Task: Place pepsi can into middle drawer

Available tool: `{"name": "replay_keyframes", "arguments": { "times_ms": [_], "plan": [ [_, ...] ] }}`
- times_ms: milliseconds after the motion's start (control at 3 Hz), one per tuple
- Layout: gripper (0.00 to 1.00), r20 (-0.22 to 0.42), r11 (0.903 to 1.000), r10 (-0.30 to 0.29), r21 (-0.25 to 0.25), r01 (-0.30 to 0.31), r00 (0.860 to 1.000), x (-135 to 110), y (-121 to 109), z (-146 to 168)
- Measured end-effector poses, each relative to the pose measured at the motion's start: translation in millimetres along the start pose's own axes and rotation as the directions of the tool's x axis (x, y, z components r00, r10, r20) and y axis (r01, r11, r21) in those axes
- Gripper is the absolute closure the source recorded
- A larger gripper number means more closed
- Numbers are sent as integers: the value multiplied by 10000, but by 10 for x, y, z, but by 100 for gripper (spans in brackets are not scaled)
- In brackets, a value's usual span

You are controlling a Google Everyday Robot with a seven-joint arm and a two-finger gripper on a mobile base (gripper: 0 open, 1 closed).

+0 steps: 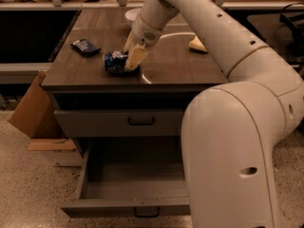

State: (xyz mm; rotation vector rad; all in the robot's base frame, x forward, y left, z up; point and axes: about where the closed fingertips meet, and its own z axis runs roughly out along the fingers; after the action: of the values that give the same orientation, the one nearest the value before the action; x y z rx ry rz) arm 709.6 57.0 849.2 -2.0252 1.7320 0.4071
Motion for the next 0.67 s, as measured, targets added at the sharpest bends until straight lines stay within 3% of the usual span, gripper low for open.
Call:
{"name": "replay_keyframes", "arguments": {
  "times_ms": [333,667],
  "plan": [
    [86,96,9996,-295,25,295,9995,-149,61,-47],
    [100,179,9979,-619,191,615,9979,-274,228,-231]
  ]
}}
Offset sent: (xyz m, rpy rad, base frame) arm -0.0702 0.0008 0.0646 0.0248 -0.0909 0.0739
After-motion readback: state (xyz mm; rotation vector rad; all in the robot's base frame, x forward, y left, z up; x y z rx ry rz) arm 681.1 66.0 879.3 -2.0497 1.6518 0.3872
